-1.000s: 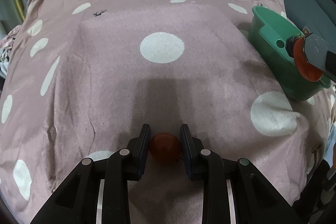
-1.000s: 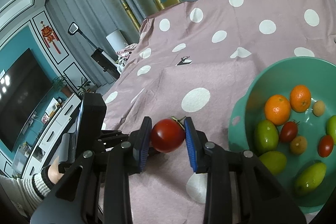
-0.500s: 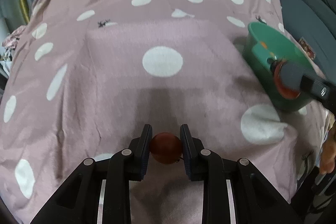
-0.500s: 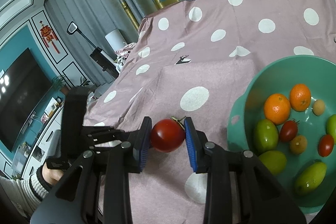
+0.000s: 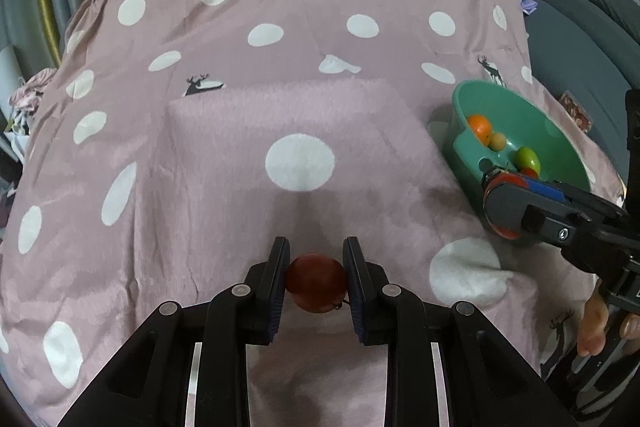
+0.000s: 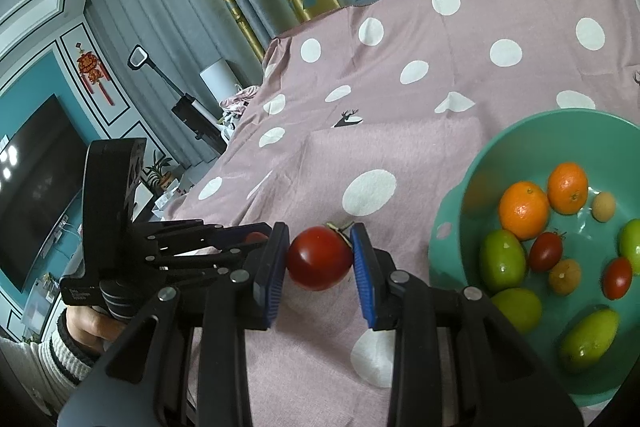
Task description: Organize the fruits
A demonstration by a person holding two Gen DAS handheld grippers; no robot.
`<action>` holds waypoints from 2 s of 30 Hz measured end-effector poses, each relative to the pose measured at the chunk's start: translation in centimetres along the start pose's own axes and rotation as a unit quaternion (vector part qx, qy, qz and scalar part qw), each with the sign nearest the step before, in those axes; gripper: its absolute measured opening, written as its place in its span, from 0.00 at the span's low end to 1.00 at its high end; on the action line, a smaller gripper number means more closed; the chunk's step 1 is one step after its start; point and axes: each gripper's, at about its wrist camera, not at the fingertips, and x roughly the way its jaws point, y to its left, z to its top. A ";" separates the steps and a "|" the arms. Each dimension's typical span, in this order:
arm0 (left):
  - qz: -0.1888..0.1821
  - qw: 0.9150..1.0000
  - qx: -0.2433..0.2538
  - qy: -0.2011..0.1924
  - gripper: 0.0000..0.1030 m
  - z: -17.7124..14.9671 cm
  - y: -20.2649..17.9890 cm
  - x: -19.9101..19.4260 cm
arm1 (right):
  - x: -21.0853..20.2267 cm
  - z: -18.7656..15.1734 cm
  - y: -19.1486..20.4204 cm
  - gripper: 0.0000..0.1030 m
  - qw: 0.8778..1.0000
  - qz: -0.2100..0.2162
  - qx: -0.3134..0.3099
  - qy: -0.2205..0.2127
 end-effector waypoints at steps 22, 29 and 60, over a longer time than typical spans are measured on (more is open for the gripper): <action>-0.016 0.998 0.040 -0.037 0.26 3.1 -3.9 -1.3 | -4.0 1.0 -2.3 0.32 0.997 -0.048 0.021 -0.056; -0.028 0.997 0.057 -0.046 0.26 4.2 -5.8 -1.4 | -5.6 1.3 -3.7 0.32 0.994 -0.069 0.034 -0.077; -0.089 0.987 0.134 -0.026 0.26 7.2 -14.1 1.2 | -9.9 1.0 -8.6 0.33 0.978 -0.147 0.093 -0.112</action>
